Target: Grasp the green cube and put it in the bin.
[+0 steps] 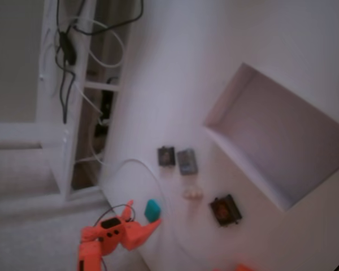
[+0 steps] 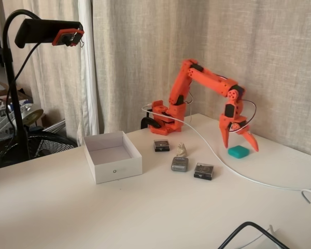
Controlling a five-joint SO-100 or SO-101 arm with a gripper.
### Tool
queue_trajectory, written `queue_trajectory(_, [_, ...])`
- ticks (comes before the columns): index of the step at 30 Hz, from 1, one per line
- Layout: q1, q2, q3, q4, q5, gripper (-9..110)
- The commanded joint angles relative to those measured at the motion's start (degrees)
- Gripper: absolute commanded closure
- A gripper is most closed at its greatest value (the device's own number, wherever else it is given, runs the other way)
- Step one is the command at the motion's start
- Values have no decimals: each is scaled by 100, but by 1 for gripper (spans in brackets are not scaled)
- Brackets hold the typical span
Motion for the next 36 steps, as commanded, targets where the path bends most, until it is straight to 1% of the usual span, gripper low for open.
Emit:
queue_trajectory(1, [-9,-9,-185,-9,18,56])
queue_trajectory(8, [44,-352,-352,-229,18,57])
queue_trajectory(10, [79,-466,-404,-264,18,60])
queue_trajectory(15, [88,-642,-483,-272,18,61])
queue_trajectory(17, [88,-642,-483,-158,18,69])
queue_trajectory(19, [105,-677,-483,-88,18,69])
queue_trajectory(21, [114,-703,-466,-105,18,79])
queue_trajectory(24, [114,-721,-466,-132,18,84])
queue_trajectory(29, [176,-729,-483,-114,18,88])
queue_trajectory(36, [246,-738,-492,-193,18,88])
